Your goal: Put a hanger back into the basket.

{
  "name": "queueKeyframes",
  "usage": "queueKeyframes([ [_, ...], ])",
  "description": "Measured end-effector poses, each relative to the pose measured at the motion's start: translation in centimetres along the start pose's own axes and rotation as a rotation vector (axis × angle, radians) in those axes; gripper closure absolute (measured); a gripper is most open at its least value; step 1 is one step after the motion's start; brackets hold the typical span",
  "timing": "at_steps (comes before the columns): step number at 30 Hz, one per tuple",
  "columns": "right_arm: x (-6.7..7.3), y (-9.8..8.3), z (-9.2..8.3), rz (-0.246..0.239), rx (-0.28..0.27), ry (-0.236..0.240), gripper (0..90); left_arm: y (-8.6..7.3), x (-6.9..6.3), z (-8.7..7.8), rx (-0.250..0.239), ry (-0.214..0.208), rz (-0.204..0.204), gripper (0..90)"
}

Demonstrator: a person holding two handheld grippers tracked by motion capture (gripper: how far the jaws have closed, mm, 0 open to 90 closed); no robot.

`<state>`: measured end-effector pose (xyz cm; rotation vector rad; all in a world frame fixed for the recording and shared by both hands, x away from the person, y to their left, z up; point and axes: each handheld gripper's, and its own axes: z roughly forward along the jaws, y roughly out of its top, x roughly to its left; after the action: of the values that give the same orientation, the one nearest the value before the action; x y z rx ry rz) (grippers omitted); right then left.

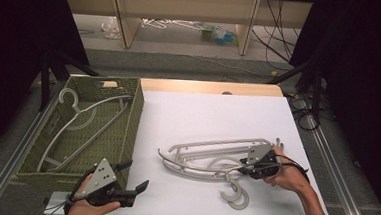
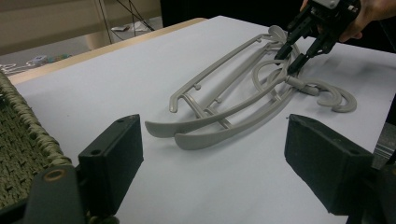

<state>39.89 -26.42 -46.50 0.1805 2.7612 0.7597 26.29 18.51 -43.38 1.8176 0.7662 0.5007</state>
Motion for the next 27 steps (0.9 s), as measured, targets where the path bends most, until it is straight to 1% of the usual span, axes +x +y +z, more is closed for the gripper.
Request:
queueKeyframes([
  [1, 0.0, 0.1, -0.1, -0.006, -0.001, -0.002, 66.8, 0.0, 0.0, 0.0, 0.002, 0.0, 0.0, 19.3],
  [4, 0.0, 0.3, -0.6, -0.017, -0.007, -0.008, 67.4, 0.0, 0.0, 0.0, -0.007, 0.001, -0.016, 19.3],
  [6, 0.0, 0.4, -0.9, -0.024, -0.006, -0.008, 68.0, 0.0, 0.0, 0.0, 0.0, 0.002, -0.002, 19.4],
  [7, 0.1, 0.4, -1.0, -0.024, -0.004, 0.005, 68.3, 0.0, -0.1, 0.0, -0.001, 0.0, -0.014, 19.4],
  [8, 0.1, 0.4, -1.1, -0.031, -0.003, -0.001, 68.7, 0.0, -0.1, 0.0, -0.003, 0.0, -0.013, 19.5],
  [9, 0.1, 0.5, -1.3, -0.037, -0.001, -0.006, 69.0, 0.0, -0.1, 0.0, -0.007, 0.003, -0.021, 19.5],
  [10, 0.2, 0.5, -1.4, -0.038, -0.002, -0.008, 69.2, 0.0, -0.1, 0.0, -0.007, 0.003, -0.021, 19.6],
  [11, 0.2, 0.6, -1.5, -0.041, -0.001, -0.004, 69.7, 0.0, -0.1, 0.0, -0.004, 0.003, -0.002, 19.7],
  [12, 0.2, 0.6, -1.6, -0.042, -0.001, -0.007, 70.0, 0.0, -0.1, 0.0, 0.002, 0.003, -0.004, 19.7],
  [14, 0.2, 0.9, -2.0, -0.044, -0.001, -0.002, 70.6, 0.1, -0.1, 0.1, -0.007, 0.003, -0.01, 19.7],
  [15, 0.2, 1.0, -2.2, -0.049, -0.004, -0.01, 71.0, 0.1, -0.1, 0.2, -0.007, 0.005, -0.009, 19.8],
  [16, 0.2, 1.1, -2.3, -0.051, -0.004, -0.008, 71.2, 0.1, -0.1, 0.3, -0.009, 0.008, 0.003, 19.8],
  [17, 0.3, 1.2, -2.5, -0.052, -0.002, -0.01, 71.4, 0.1, -0.2, 0.4, -0.003, 0.013, 0.005, 19.8],
  [18, 0.3, 1.3, -2.6, -0.057, -0.003, 0.002, 71.5, 0.2, -0.3, 0.5, -0.003, 0.008, 0.013, 19.9],
  [19, 0.3, 1.3, -2.6, -0.057, -0.003, 0.002, 71.5, 0.2, -0.3, 0.5, -0.003, 0.008, 0.013, 20.1],
  [20, 0.4, 1.6, -2.8, -0.069, 0.001, -0.005, 72.1, 0.3, -0.7, 1.0, -0.006, -0.001, -0.005, 20.1],
  [21, 0.5, 1.7, -2.9, -0.069, 0.002, -0.005, 72.4, 0.5, -1.0, 1.3, -0.003, 0.003, 0.005, 20.3],
  [23, 0.6, 2.0, -3.1, -0.076, 0.007, -0.001, 73.1, 0.9, -1.7, 2.2, -0.008, 0.005, 0.056, 20.9],
  [24, 0.5, 2.1, -3.2, -0.082, 0.001, -0.008, 73.6, 1.1, -1.9, 2.5, -0.002, 0.009, 0.086, 21.4],
  [25, 0.6, 2.2, -3.3, -0.08, 0.001, -0.011, 74.0, 1.2, -2.1, 3.1, 0.001, 0.002, 0.111, 21.6],
  [26, 0.6, 2.4, -3.4, -0.084, -0.001, -0.008, 74.3, 1.5, -2.5, 4.0, 0.013, -0.001, 0.142, 22.0],
  [27, 0.7, 2.5, -3.6, -0.086, -0.003, 0.0, 74.7, 1.6, -2.6, 4.5, 0.021, -0.001, 0.167, 22.6],
])
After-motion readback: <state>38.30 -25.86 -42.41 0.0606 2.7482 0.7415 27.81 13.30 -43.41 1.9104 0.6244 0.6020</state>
